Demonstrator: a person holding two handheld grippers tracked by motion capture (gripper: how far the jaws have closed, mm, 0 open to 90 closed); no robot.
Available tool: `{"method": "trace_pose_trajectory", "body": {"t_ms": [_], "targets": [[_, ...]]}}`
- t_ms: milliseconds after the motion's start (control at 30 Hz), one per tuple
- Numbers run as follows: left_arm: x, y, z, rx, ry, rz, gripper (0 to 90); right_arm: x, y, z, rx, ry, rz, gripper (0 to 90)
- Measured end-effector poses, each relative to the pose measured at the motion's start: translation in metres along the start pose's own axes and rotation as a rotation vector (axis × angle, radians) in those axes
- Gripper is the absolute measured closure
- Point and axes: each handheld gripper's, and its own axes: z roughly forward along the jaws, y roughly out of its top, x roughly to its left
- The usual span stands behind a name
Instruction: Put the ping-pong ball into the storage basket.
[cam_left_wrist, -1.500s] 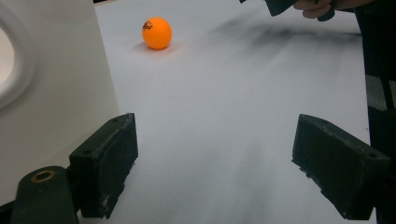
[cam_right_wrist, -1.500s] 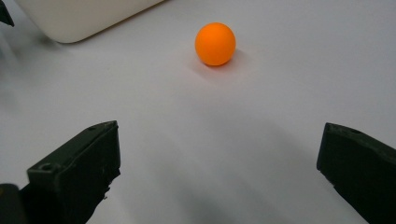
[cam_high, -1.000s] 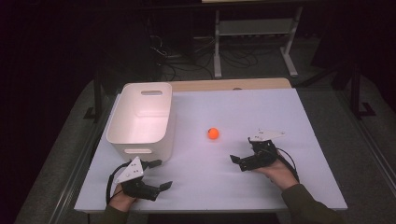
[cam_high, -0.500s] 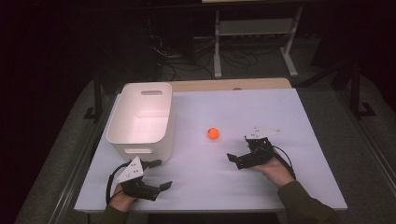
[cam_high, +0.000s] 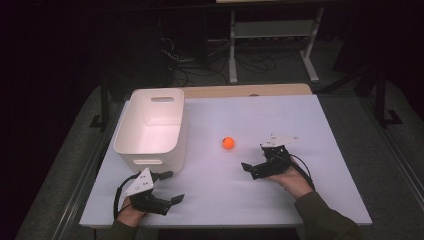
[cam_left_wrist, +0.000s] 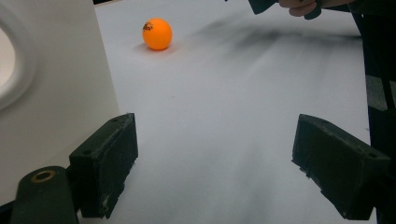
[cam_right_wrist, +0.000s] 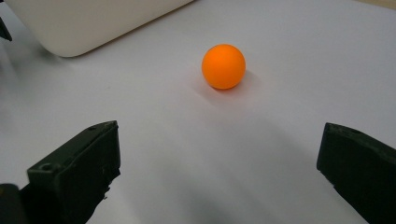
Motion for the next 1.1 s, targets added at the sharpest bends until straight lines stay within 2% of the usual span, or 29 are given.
{"method": "trace_pose_trajectory", "body": {"t_ms": [1100], "targets": [[0.000,0.000,0.000,-0.001,0.000,0.000,14.1,-0.002,0.010,0.012,0.000,0.005,-0.002,0.0]]}}
